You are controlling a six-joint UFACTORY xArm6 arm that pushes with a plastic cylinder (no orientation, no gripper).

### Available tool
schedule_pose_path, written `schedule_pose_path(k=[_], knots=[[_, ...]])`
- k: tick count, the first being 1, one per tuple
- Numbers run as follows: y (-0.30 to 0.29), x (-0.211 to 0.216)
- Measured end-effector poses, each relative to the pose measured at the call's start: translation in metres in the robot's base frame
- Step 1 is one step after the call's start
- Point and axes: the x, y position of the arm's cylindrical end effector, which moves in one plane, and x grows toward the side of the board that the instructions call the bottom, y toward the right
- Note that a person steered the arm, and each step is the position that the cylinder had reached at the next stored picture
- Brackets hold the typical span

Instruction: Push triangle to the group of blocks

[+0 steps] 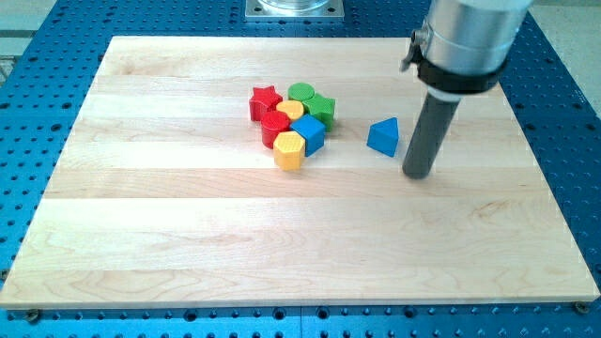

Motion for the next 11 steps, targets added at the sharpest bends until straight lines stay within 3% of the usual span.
schedule_pose_path(k=[3,7,11], knots=[[-0.045,-0.018],[-0.032,-0.056],[-0.087,-0.056]])
